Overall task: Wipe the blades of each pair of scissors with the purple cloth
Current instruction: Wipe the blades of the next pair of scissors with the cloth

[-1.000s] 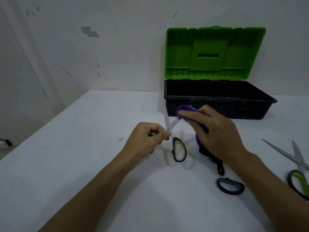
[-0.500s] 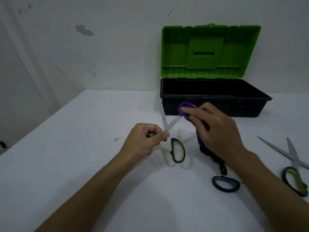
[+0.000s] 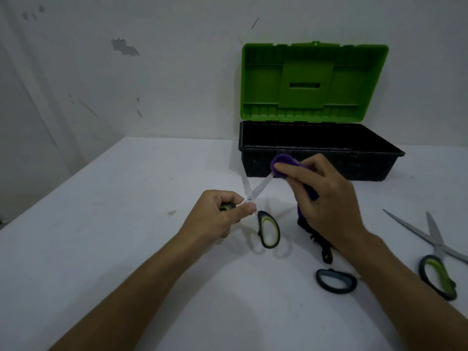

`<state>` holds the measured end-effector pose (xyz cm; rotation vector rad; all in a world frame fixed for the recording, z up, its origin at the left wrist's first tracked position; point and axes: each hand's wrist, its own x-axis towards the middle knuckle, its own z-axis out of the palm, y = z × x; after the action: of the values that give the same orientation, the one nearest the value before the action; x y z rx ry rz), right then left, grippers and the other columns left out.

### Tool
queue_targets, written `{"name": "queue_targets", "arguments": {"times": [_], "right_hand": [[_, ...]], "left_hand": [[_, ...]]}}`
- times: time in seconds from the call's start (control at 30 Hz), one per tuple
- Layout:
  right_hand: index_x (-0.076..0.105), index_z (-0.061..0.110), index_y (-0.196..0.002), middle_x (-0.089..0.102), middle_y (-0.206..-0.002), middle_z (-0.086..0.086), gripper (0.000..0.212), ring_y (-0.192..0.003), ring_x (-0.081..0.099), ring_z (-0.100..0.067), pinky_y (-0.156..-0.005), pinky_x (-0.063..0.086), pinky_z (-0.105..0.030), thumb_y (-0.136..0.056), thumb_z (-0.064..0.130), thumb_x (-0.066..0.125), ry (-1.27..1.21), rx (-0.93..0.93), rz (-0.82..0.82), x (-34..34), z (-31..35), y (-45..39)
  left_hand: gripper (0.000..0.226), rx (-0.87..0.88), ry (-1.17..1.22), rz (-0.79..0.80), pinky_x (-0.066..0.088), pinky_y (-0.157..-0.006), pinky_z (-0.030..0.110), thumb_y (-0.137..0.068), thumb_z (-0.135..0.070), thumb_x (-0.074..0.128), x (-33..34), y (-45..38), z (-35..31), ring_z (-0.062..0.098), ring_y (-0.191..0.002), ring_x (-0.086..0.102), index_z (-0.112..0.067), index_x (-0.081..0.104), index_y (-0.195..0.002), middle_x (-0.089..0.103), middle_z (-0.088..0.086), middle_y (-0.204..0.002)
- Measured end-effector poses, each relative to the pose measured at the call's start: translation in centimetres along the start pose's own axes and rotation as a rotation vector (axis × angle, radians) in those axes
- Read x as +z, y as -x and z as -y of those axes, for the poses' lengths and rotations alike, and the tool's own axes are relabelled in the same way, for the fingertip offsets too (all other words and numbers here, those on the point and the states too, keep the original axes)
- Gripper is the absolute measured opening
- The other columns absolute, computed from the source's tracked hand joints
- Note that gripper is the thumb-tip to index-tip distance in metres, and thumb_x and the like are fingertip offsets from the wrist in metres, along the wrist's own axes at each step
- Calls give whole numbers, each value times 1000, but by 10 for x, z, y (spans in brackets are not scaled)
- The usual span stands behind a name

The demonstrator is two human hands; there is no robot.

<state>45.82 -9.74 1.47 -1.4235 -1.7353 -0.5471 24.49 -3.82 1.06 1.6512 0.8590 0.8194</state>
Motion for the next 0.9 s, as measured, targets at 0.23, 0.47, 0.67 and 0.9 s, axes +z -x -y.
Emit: {"name": "queue_targets", "arguments": {"times": [0.23, 0.47, 0.67, 0.9], "right_hand": [[61, 37, -127, 55, -100, 6, 32, -72, 54, -12, -54, 48, -27, -96, 35, 52, 12, -32, 167, 11, -1, 2], [56, 20, -134, 51, -102, 2, 40, -72, 48, -11, -53, 44, -27, -99, 27, 40, 10, 153, -53, -7, -7, -2], [44, 23, -141, 60, -121, 4, 46, -85, 62, -13, -63, 53, -23, -95, 27, 49, -44, -125, 169, 3, 28, 2], [59, 20, -132, 62, -113, 2, 37, -75, 56, -8, -60, 35, -10, -97, 29, 51, 57, -130, 164, 14, 24, 4]], "left_hand": [[30, 134, -280, -100, 33, -49, 22, -81, -37, 75, -8, 2, 0, 8, -45, 36, -11, 69, -68, 44, -3, -54], [42, 76, -331, -131, 33, -54, 28, -69, -50, 80, -8, -2, 4, 14, -55, 39, -9, 69, -68, 44, -1, -57], [18, 9, -235, -152, 38, -47, 21, -79, -35, 78, -8, -2, 3, 8, -48, 47, -18, 73, -75, 69, 1, -64], [8, -184, 395, -65, 35, -38, 13, -87, -15, 69, -1, 1, -3, 5, -40, 44, -8, 73, -89, 74, 6, -76]]}}
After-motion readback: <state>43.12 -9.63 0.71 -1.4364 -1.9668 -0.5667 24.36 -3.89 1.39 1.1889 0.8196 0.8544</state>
